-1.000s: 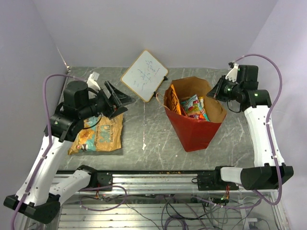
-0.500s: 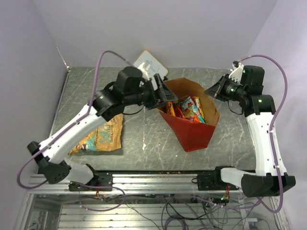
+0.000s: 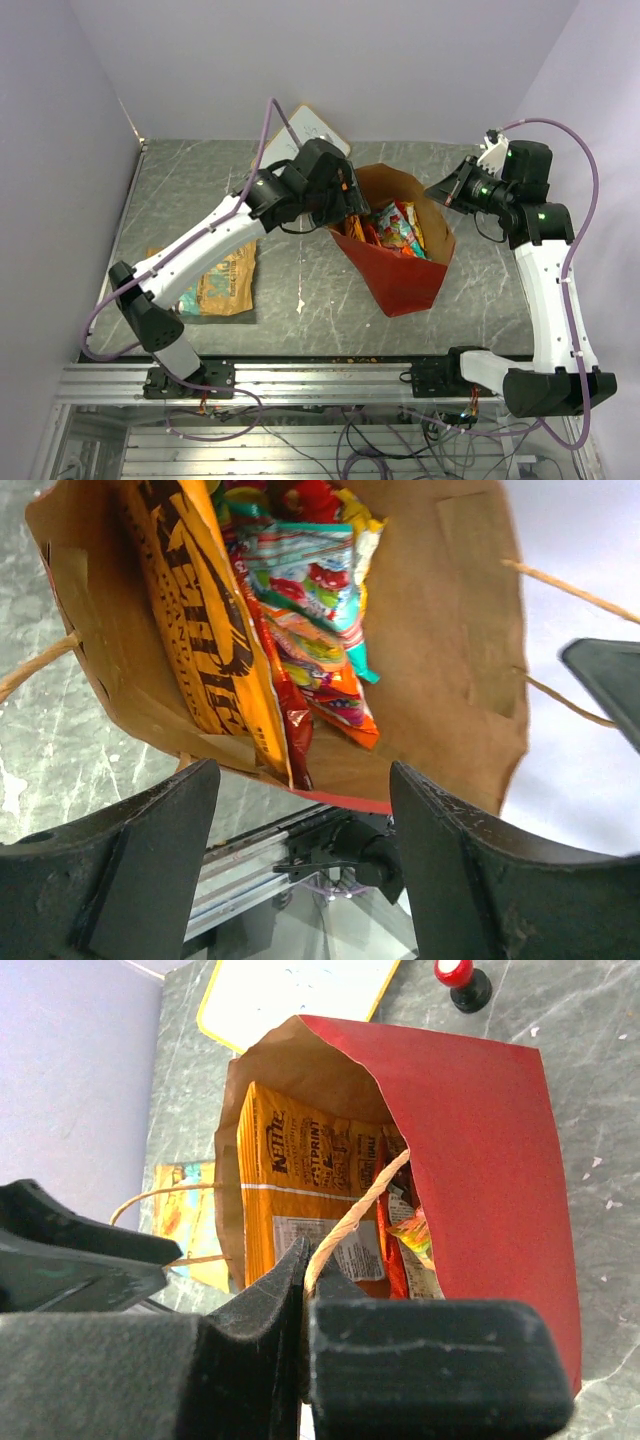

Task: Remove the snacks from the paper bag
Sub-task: Take out the snack from the paper bag.

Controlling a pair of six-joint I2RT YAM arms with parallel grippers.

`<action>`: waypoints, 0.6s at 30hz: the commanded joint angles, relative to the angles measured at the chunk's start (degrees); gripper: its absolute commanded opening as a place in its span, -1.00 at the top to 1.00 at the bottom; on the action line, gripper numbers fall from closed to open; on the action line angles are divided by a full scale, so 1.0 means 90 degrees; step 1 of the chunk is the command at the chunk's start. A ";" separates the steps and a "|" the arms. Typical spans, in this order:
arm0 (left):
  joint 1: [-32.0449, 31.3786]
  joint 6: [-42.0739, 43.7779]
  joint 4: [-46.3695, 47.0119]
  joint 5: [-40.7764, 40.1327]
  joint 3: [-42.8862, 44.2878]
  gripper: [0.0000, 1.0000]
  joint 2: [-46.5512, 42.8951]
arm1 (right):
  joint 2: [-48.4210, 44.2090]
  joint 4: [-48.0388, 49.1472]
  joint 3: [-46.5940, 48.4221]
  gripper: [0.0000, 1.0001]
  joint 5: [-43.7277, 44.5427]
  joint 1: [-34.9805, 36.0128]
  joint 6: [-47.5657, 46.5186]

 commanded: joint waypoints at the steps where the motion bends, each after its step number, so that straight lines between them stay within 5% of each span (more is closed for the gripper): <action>1: -0.0036 -0.0169 0.0194 0.0233 -0.0129 -0.56 0.0384 | -0.0024 -0.0006 0.0233 1.00 -0.0038 0.0019 -0.0142; 18: -0.0029 -0.0008 -0.0365 -0.0379 0.0651 -0.33 0.1539 | -0.0053 -0.0083 0.0083 1.00 0.0000 0.0019 -0.0344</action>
